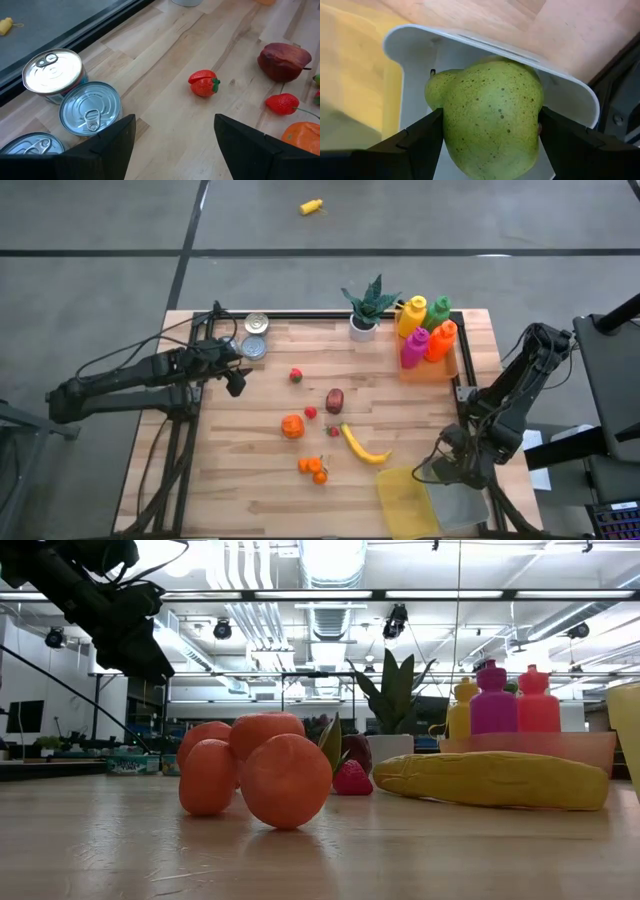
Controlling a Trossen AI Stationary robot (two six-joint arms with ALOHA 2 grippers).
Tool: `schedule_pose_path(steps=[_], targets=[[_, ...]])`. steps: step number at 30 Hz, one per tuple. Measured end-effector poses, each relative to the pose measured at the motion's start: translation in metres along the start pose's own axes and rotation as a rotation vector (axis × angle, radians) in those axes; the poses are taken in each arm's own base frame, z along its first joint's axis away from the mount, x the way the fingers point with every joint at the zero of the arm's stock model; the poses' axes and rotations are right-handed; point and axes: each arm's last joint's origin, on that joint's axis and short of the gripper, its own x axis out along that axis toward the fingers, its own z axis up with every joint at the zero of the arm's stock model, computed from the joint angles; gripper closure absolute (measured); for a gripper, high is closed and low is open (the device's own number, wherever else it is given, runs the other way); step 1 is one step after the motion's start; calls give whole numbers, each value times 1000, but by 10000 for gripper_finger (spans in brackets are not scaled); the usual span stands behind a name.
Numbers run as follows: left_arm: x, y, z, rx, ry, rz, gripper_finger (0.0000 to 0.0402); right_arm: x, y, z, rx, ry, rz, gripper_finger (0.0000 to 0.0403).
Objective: Pick & Place Food Item
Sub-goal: Put the green pear into the gray bin, then put the red apple into the gray bin
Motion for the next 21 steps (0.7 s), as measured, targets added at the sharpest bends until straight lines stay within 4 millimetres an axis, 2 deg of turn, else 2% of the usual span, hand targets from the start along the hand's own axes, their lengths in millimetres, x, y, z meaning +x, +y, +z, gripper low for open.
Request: schedule_pose_path(steps=[4, 12, 21], targets=[[0, 0, 0, 0, 0, 0, 126, 3, -2, 1, 0, -4, -8, 112], [0, 0, 0, -1, -1, 0, 126, 4, -1, 1, -9, 1, 1, 41], [0, 0, 0, -1, 0, 0, 126, 0, -1, 1, -37, -5, -11, 34]])
